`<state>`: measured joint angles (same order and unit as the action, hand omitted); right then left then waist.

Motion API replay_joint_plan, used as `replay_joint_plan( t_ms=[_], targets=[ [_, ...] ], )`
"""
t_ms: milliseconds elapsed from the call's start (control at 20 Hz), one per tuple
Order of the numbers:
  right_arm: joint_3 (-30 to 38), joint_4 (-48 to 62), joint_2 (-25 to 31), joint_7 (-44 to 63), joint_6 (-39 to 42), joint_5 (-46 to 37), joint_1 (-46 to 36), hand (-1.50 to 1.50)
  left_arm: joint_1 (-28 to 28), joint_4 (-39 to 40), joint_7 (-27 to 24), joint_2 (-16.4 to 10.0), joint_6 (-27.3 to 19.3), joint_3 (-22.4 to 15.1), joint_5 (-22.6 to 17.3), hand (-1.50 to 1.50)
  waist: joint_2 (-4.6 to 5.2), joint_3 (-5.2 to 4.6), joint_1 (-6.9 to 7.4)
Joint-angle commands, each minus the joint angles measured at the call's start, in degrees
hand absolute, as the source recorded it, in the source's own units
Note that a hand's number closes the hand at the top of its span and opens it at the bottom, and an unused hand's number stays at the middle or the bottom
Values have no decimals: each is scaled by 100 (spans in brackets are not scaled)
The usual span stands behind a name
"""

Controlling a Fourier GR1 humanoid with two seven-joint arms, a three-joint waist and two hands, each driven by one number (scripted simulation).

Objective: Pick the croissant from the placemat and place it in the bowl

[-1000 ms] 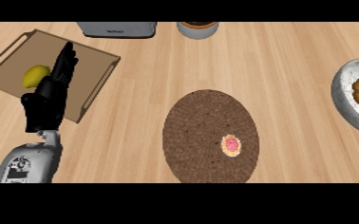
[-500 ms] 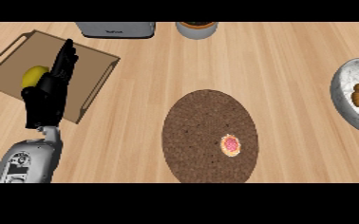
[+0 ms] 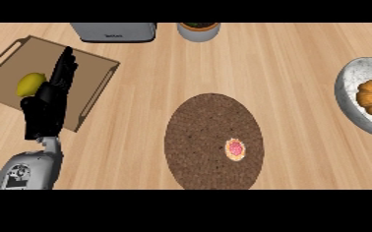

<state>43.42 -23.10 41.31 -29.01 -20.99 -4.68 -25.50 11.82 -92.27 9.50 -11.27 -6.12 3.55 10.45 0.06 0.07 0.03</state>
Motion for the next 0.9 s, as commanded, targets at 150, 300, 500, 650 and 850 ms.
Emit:
replay_joint_plan(
  t_ms=[150, 300, 500, 650, 850],
  targets=[
    [405, -854, -193, -660, 1410, 867, 1349, -150, 122, 180, 11, -69, -10, 120, 77, 0, -32, -12, -148],
    [114, -2025, -738, -87, 1355, 998, 1743, -150, -227, -327, 56, -28, 54, 76, 32, 0, -36, -17, -75],
    [6, -2920, -1310, -223, 1628, 1133, 2595, -150, 103, 14, 137, 21, 53, -2, 136, 0, -26, -15, -96],
    [-11, -4167, -1787, 186, 1452, 1288, 3184, -150, -263, -578, 284, 142, -84, -76, 224, 0, -33, -16, -66],
    [-135, -4925, -2098, 441, 1378, 1279, 3577, -150, -89, -140, 54, -79, 236, 212, 1, 0, -14, -12, -37]
  ],
)
